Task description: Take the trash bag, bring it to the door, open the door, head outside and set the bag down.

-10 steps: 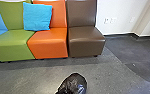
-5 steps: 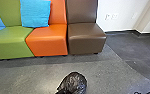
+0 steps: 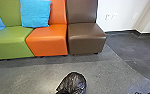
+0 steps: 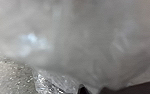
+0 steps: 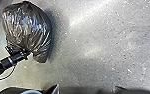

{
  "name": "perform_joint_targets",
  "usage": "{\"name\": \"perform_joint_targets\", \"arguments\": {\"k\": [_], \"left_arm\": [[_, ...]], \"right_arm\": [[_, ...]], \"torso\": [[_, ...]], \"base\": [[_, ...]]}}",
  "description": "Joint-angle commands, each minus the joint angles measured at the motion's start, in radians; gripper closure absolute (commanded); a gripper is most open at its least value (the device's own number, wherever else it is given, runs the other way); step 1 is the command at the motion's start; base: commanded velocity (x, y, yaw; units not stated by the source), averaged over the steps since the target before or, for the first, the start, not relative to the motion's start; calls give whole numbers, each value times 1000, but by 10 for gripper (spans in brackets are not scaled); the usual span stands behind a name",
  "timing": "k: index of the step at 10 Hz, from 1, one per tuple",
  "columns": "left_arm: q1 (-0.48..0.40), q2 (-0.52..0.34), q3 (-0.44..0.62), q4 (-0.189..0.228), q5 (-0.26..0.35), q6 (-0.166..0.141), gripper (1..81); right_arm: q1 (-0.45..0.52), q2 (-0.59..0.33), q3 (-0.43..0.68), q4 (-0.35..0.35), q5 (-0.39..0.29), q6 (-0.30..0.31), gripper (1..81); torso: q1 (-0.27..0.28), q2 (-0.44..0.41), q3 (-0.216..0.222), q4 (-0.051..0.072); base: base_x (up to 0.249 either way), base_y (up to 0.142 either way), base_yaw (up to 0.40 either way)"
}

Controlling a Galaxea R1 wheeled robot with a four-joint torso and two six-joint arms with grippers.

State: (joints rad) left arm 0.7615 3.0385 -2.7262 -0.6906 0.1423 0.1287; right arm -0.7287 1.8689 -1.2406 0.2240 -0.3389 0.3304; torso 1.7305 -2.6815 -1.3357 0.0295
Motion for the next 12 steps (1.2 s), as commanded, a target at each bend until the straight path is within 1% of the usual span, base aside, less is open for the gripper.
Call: {"name": "perform_joint_targets", "arguments": {"k": [1,3,4,6,7,9,10,11,12], "left_arm": [[-66,-4,-7,3,66,2,811],[-60,-10,-7,-3,66,0,811],[-52,-15,-7,-4,66,-6,811],[-43,-18,-7,3,65,-4,811],[-41,-22,-4,5,69,2,811],[-41,-29,6,10,80,11,811],[-40,-41,22,10,97,38,811],[-40,-62,51,8,106,46,811],[-40,-90,93,8,106,46,811]], "right_arm": [[73,-57,31,23,-55,1,10],[71,-57,32,21,-55,1,10],[71,-55,32,21,-55,1,10],[68,-49,29,21,-55,-1,10],[68,-51,27,21,-55,-1,10],[61,-49,27,18,-54,-1,10],[50,-46,26,17,-54,-1,10],[34,-38,17,17,-49,-1,10],[28,-26,-2,20,-49,1,10]], "torso": [[0,0,0,0],[0,0,0,0],[0,0,0,0],[0,0,0,0],[-64,100,0,0],[-76,119,0,0],[-93,146,0,0],[-117,186,0,0],[-138,220,0,0]], "base": [[0,0,0],[0,0,0],[0,0,0],[0,0,0],[0,0,0],[0,0,0],[0,0,0],[0,0,0],[0,0,0]]}}
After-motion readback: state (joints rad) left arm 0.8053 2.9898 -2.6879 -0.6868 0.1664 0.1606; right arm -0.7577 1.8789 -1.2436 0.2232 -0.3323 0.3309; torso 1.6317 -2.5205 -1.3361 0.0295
